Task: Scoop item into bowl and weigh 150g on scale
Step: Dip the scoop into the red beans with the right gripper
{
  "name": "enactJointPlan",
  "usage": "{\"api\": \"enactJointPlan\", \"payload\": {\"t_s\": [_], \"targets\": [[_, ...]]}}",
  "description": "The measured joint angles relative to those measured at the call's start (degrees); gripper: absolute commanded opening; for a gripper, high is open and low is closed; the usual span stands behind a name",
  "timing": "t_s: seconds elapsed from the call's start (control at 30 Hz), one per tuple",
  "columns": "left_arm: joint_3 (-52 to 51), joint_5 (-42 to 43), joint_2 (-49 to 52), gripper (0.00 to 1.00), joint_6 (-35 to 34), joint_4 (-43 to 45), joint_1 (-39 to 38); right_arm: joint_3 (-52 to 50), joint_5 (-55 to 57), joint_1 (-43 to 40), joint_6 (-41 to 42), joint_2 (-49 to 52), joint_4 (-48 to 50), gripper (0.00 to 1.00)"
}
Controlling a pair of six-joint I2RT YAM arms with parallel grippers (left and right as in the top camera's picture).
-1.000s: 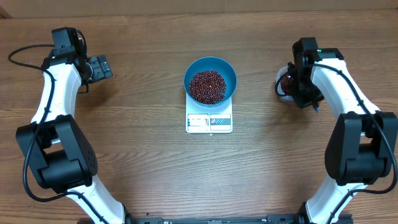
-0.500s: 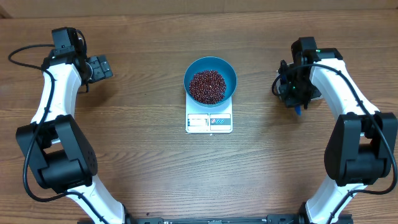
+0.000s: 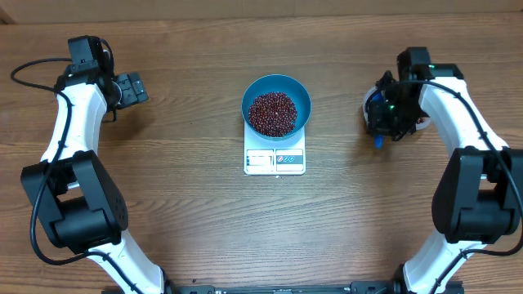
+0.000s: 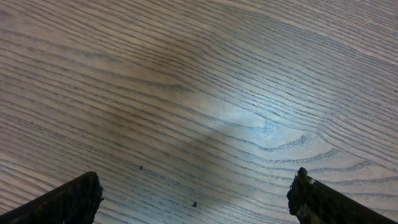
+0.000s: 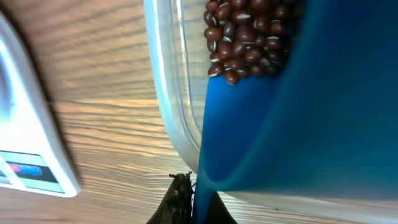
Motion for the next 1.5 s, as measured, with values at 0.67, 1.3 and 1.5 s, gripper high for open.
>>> {"api": "enactJointPlan", "payload": {"t_s": [0.67, 1.3, 1.5], "targets": [[0.0, 0.0, 0.0, 1.0, 0.0, 0.0, 0.0, 9.51, 15.69, -1.75, -10.4, -0.09, -11.43, 0.04], [0.0, 0.0, 0.0, 1.0, 0.0, -0.02, 0.0, 6.21, 47.12, 7.3, -24.24, 0.07, -6.69, 0.04], [0.0, 0.0, 0.0, 0.99, 0.0, 0.0, 0.0, -1.11, 51.89, 7.3, -27.02, 0.17, -1.55, 0.04]]}}
